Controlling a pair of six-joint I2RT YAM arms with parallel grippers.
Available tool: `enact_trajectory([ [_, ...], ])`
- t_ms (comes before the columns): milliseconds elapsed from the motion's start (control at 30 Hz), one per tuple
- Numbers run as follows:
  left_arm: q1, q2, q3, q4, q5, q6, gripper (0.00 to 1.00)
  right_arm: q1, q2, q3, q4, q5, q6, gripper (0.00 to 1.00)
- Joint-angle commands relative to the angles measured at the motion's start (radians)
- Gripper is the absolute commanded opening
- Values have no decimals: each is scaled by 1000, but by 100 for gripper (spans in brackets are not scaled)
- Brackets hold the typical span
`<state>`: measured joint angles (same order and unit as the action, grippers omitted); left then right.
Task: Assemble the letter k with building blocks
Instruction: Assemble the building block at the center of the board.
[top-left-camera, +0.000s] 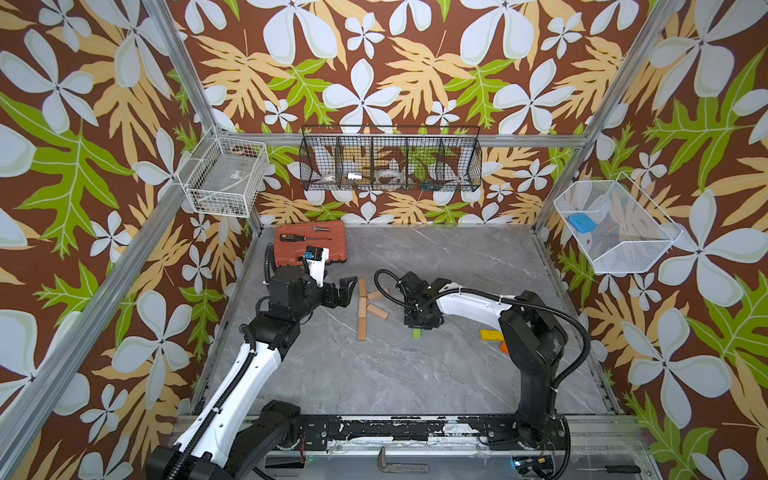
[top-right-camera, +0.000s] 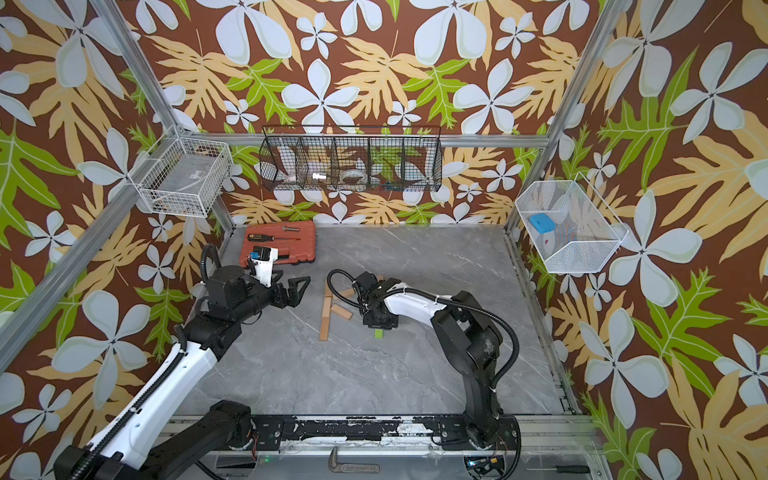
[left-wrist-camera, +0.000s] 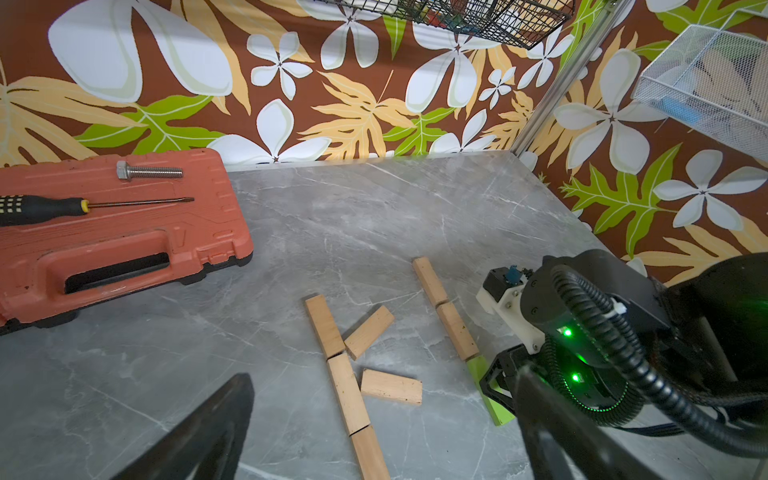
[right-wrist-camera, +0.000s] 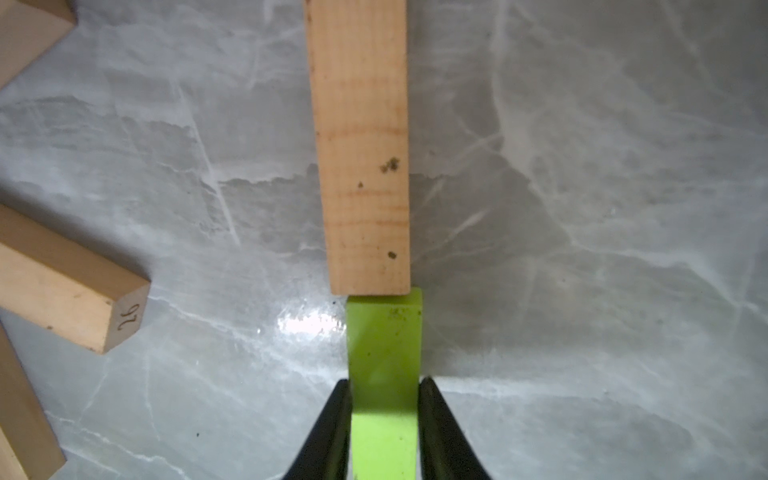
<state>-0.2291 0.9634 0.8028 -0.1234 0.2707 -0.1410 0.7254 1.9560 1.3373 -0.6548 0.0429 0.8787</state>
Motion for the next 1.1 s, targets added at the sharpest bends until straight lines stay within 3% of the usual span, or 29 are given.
enact_trajectory([
  [0,2,2,7,18,8,1,100,-2,6,-1,3,28,0,29],
  [1067,3,6,7,16,10,0,100,-2,-17,12,-13,50,-16,40],
])
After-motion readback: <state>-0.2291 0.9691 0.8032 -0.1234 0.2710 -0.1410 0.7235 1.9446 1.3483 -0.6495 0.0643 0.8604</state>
